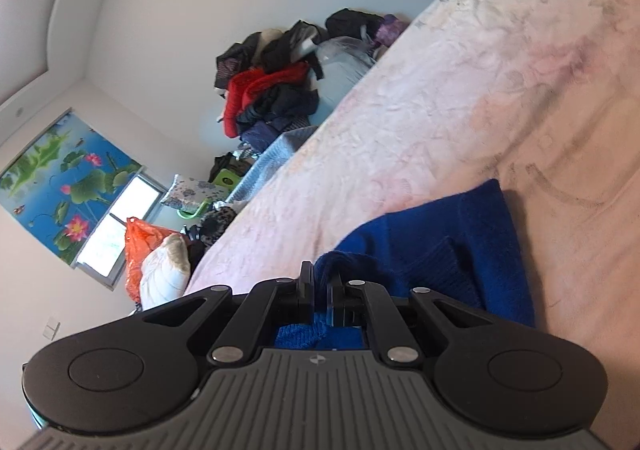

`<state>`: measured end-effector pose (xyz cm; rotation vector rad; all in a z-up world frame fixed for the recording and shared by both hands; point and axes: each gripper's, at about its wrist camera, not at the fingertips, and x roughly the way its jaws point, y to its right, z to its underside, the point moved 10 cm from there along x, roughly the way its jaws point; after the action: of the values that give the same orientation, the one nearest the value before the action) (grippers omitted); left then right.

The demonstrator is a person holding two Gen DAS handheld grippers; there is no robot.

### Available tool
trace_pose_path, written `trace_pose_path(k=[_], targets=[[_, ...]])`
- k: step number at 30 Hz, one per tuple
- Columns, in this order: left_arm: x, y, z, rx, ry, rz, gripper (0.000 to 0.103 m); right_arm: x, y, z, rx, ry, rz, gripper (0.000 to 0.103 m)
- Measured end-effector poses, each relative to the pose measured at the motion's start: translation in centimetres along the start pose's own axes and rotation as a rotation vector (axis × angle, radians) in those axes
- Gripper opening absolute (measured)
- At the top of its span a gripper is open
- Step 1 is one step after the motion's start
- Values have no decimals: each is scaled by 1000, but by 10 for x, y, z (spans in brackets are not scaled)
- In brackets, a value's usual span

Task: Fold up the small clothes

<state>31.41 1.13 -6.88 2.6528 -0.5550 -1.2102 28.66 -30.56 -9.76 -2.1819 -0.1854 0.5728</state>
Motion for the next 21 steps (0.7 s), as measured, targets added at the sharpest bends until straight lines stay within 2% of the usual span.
trace_pose_path(k=[3,6,7,11,14,17,20,21], targets=[[8,-9,0,-67,-46,37,10,10,10,2,45,-26,2,13],[11,-22,-3,-187,-87,109,10,17,20,3,83,-43,14,21],[11,-27,-4,-227,-95,127,11,19,21,4,82,-49,17,29],[9,-43,-10,-343,-90,161,11,25,20,3,72,-59,20,33],[10,-51,-11,-456,-106,236,14,27,17,1,51,-61,23,42],[12,-62,-11,-578,-106,298,20,28,14,1,22,-62,43,43],[8,-78,-17,-672,-50,317,41,28,16,0,24,-61,43,44],[4,-85,-19,-690,-21,300,60,28,16,0,24,-60,42,44]])
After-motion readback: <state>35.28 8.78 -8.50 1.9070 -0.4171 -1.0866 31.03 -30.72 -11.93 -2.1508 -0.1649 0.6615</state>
